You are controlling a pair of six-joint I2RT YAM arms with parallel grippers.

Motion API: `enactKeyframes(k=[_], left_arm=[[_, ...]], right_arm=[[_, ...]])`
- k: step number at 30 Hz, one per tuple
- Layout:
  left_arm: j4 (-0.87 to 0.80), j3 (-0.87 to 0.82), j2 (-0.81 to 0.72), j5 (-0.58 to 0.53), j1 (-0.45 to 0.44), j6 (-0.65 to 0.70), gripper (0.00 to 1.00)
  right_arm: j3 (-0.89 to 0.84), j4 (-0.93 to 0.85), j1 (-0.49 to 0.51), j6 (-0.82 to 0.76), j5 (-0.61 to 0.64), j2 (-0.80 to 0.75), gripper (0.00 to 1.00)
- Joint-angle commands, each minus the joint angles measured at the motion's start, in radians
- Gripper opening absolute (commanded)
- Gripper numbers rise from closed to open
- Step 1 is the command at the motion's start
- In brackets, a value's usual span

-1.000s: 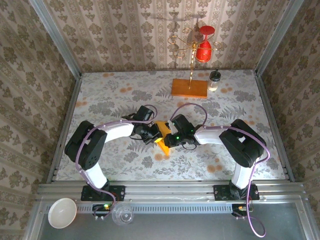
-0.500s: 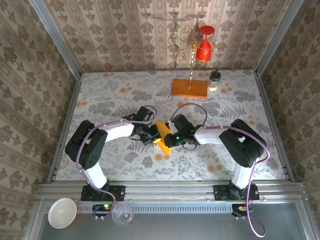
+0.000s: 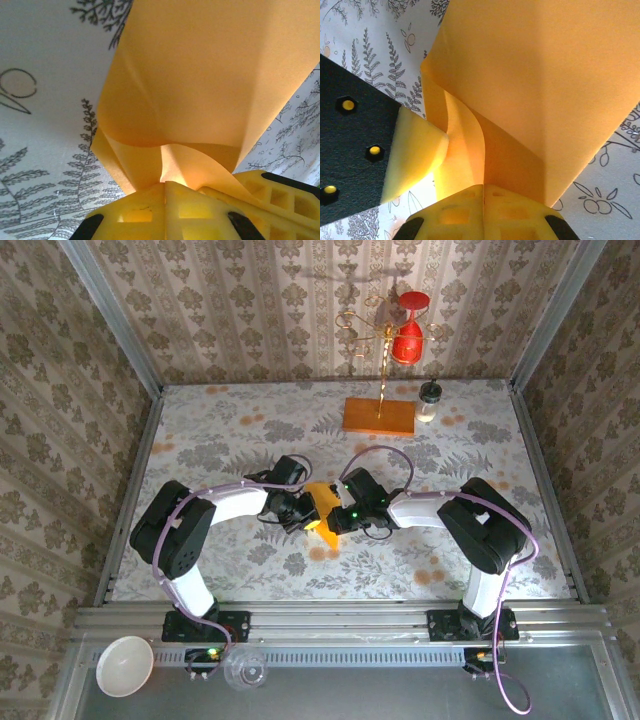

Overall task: Fold a paper plane with a square sheet of paper (pick it up from the middle)
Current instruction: Third fold the triangle at the center of the table.

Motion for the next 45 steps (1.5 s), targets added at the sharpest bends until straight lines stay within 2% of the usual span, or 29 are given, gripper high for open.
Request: enactKeyframes(k=[1, 6, 17, 27, 35, 45], left_arm=[[-0.031, -0.024, 0.012, -0.024, 0.006, 0.013, 0.08], [-0.030, -0.035, 0.020, -0.028, 0.007, 0.014, 0.08], [-0.029, -0.044, -0.001, -0.035, 0.014, 0.018, 0.08], [0.006, -0.007, -0.069, 0.002, 0.016, 0.031, 0.12], [0.072, -0.031, -0.059, 0.042, 0.015, 0.012, 0.16], [0.037, -0.029, -0.027, 0.029, 0.010, 0.027, 0.17]], right_arm=[[-0.003, -0.097, -0.007, 0.004, 0.052, 0.051, 0.07], [0.002, -0.101, -0.007, 0.008, 0.053, 0.049, 0.09], [0.016, -0.111, -0.024, 0.047, 0.001, -0.013, 0.22], [0.003, -0.074, -0.034, 0.041, -0.064, -0.036, 0.07], [0.005, -0.052, -0.034, 0.031, -0.095, -0.027, 0.06], [0.012, -0.042, -0.034, 0.029, -0.110, -0.012, 0.06]])
